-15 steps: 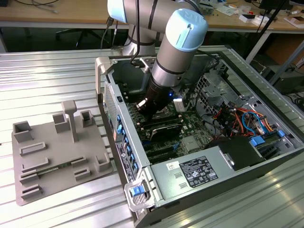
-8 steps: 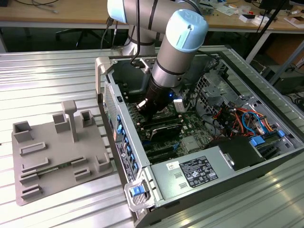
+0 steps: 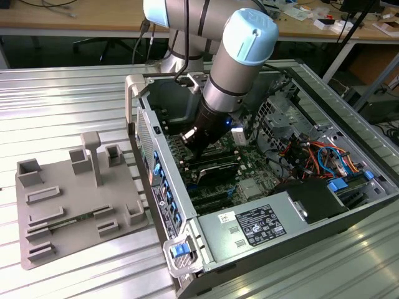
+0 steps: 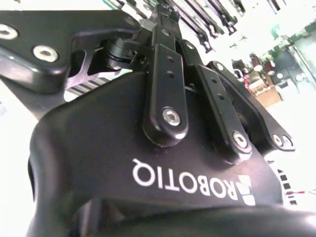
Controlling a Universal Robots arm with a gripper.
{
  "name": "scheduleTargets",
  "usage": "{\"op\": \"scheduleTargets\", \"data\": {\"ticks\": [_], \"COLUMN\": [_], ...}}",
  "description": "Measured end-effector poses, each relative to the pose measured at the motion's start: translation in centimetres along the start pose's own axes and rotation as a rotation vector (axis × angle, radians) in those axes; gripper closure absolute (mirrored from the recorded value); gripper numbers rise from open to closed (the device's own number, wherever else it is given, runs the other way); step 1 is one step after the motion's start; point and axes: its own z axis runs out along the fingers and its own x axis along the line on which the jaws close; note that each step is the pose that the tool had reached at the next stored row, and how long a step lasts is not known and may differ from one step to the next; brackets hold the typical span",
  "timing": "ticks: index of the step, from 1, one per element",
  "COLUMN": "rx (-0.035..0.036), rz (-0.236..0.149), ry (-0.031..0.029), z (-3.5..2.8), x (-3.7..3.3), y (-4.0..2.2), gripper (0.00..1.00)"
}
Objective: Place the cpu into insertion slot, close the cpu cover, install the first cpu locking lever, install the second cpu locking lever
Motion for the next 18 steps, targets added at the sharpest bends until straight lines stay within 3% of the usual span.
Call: {"op": "scheduleTargets", "data": {"ticks": [5,8,11,13,18], "rx": [-0.0163,-0.0213,-0.025,-0.0289,-0.0305], "rz": [0.0,0.0,0.0,0.0,-0.001], "ry": [0.0047,0.0063,0.0057,0.0051,0.0048], "z": [-0.11,-0.26,-1.33,-2.7,-2.83], "x": [-2.1,-3.22,-3.38,-3.44,-3.44], "y": [-0.46,-0.64,-0.58,-0.47,-0.46], "gripper": [0.89,0.89,0.89,0.89,0.89]}}
